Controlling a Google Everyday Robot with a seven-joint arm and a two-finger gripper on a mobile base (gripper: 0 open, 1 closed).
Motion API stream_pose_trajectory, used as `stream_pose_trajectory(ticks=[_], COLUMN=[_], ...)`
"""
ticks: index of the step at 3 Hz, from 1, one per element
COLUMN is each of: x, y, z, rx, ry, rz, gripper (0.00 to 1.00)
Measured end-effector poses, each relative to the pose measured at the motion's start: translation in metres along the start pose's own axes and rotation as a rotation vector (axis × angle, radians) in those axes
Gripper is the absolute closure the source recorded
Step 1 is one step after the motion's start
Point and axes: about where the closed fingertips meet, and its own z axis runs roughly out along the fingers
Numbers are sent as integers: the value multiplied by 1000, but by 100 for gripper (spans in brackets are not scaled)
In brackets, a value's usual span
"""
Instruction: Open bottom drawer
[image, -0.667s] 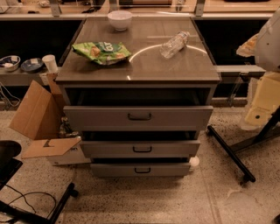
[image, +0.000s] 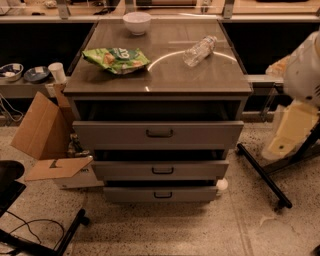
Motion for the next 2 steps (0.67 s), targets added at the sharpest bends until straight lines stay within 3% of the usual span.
stream_pose_trajectory(ticks=[1,2], x=[6,15], y=[18,40], z=[66,146], rx=[-6,-34], ry=[-6,24], rz=[51,62], gripper=[0,0])
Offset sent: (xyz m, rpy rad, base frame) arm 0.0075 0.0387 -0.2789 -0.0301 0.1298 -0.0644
